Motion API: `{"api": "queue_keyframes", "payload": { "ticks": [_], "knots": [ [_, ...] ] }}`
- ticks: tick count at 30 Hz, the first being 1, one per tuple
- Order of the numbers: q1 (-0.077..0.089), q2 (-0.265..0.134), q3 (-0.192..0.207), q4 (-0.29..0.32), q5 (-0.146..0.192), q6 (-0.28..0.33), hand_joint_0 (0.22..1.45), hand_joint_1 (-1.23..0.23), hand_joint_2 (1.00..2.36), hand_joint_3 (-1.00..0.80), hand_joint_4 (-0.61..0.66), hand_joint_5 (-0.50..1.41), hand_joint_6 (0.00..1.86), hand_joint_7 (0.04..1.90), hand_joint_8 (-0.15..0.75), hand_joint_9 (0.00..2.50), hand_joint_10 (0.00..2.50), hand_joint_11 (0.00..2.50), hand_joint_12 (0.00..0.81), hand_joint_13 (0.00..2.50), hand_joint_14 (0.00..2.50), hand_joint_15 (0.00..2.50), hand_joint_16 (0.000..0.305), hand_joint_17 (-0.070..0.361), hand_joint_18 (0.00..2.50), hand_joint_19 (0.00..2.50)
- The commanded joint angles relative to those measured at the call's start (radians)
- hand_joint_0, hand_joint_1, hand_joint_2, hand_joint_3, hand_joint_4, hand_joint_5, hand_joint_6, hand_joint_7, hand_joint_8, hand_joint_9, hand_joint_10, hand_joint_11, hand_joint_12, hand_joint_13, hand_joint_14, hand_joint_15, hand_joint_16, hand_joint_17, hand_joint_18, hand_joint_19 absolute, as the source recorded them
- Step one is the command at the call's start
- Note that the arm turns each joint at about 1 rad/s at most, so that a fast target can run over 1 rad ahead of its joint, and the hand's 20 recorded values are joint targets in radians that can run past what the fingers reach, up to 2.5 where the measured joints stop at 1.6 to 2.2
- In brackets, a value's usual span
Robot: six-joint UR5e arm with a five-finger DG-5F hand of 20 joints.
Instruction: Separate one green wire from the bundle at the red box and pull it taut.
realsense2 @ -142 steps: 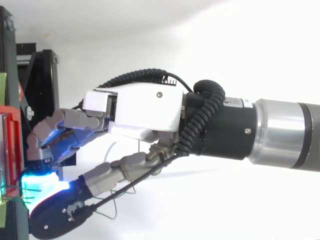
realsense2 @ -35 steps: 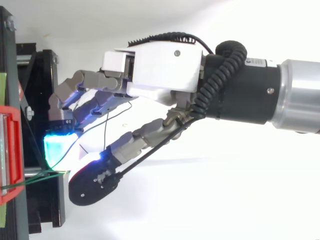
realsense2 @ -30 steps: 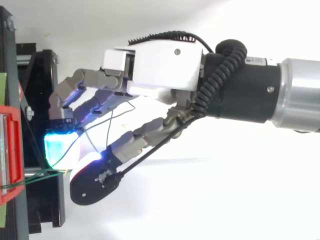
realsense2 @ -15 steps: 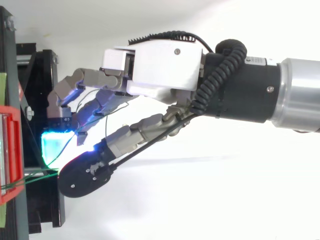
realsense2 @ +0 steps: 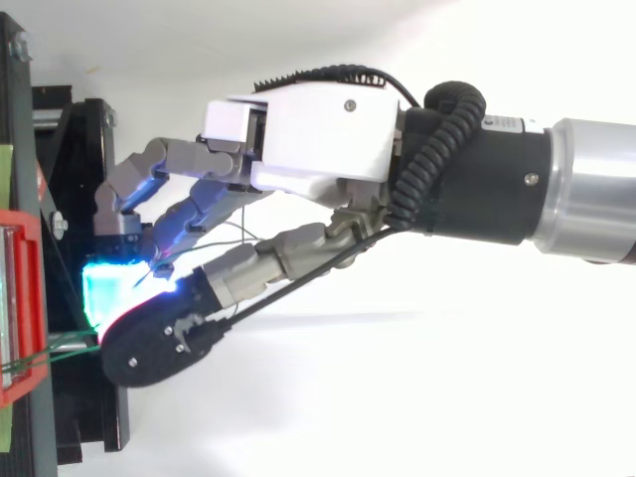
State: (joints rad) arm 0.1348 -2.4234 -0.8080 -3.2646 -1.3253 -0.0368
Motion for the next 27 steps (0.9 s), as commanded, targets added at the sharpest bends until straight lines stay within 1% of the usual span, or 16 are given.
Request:
{"api": "queue_keyframes", "payload": {
  "ticks": [1,2,3,4,7,9,11,12,14,16,17,20,21,22,25,27],
  "knots": [
    [-0.001,0.000,0.000,0.002,-0.002,0.000,0.53,-0.77,1.00,-0.50,0.10,-0.18,0.86,0.96,0.249,0.84,0.02,0.45,0.322,0.62,0.01,0.27,0.049,0.110,0.51,0.29],
    [-0.001,0.000,0.000,0.002,-0.003,0.000,0.55,-0.79,1.00,-0.50,0.10,-0.18,0.86,0.97,0.246,0.84,0.02,0.46,0.316,0.61,0.01,0.28,0.048,0.107,0.50,0.29],
    [-0.001,0.000,0.001,0.000,-0.005,0.000,0.59,-0.79,1.00,-0.46,0.09,-0.18,0.86,0.98,0.242,0.83,0.02,0.45,0.312,0.61,0.01,0.28,0.047,0.105,0.49,0.29],
    [-0.001,0.001,0.001,0.000,-0.006,0.000,0.61,-0.80,1.01,-0.41,0.06,-0.18,0.86,1.00,0.237,0.83,0.02,0.46,0.309,0.61,0.01,0.28,0.046,0.104,0.49,0.29],
    [-0.001,0.001,0.009,-0.001,-0.009,0.000,0.65,-0.83,1.01,-0.35,0.01,-0.19,0.88,0.99,0.236,0.81,0.02,0.46,0.308,0.61,0.01,0.27,0.046,0.103,0.50,0.28],
    [-0.004,0.001,0.016,-0.001,-0.014,0.000,0.66,-0.85,1.02,-0.34,-0.01,-0.20,0.89,0.99,0.231,0.79,0.02,0.45,0.309,0.61,0.01,0.27,0.045,0.102,0.50,0.27],
    [-0.006,0.001,0.024,-0.007,-0.017,-0.002,0.68,-0.87,1.02,-0.34,-0.02,-0.20,0.90,0.98,0.229,0.78,0.02,0.46,0.308,0.60,0.01,0.27,0.045,0.102,0.50,0.27],
    [-0.006,0.001,0.024,-0.010,-0.018,-0.002,0.70,-0.90,1.01,-0.37,0.01,-0.21,0.91,0.99,0.225,0.77,0.02,0.44,0.308,0.60,0.01,0.26,0.045,0.102,0.50,0.25],
    [-0.009,0.001,0.030,-0.026,-0.020,-0.003,0.73,-0.91,1.01,-0.40,0.01,-0.21,0.91,0.96,0.218,0.77,0.02,0.44,0.306,0.60,0.01,0.26,0.045,0.101,0.50,0.25],
    [-0.011,0.001,0.035,-0.038,-0.020,-0.005,0.75,-0.93,1.00,-0.50,0.03,-0.20,0.91,0.93,0.217,0.77,0.02,0.45,0.304,0.60,0.01,0.25,0.045,0.100,0.50,0.24],
    [-0.011,0.001,0.038,-0.050,-0.020,-0.005,0.75,-0.93,1.00,-0.50,0.03,-0.20,0.90,0.93,0.216,0.77,0.02,0.45,0.304,0.60,0.01,0.25,0.045,0.100,0.51,0.24],
    [-0.014,0.003,0.052,-0.086,-0.020,-0.005,0.74,-0.95,1.00,-0.50,0.05,-0.20,0.90,0.93,0.213,0.77,0.02,0.45,0.302,0.60,0.01,0.25,0.044,0.100,0.51,0.24],
    [-0.014,0.004,0.056,-0.099,-0.020,-0.006,0.71,-0.95,1.00,-0.50,0.05,-0.20,0.90,0.93,0.215,0.77,0.02,0.44,0.302,0.60,0.01,0.25,0.044,0.100,0.51,0.24],
    [-0.014,0.004,0.056,-0.099,-0.020,-0.006,0.68,-0.94,1.00,-0.50,0.06,-0.20,0.90,0.93,0.216,0.77,0.02,0.45,0.300,0.60,0.01,0.25,0.044,0.099,0.51,0.25],
    [-0.015,0.009,0.059,-0.112,-0.020,-0.011,0.58,-0.85,1.00,-0.50,0.08,-0.19,0.90,0.93,0.225,0.80,0.02,0.45,0.305,0.62,0.01,0.27,0.045,0.101,0.51,0.26],
    [-0.015,0.010,0.059,-0.112,-0.020,-0.011,0.54,-0.79,1.00,-0.50,0.09,-0.19,0.89,0.92,0.237,0.81,0.02,0.46,0.313,0.62,0.01,0.27,0.046,0.105,0.52,0.26]
  ]
}}
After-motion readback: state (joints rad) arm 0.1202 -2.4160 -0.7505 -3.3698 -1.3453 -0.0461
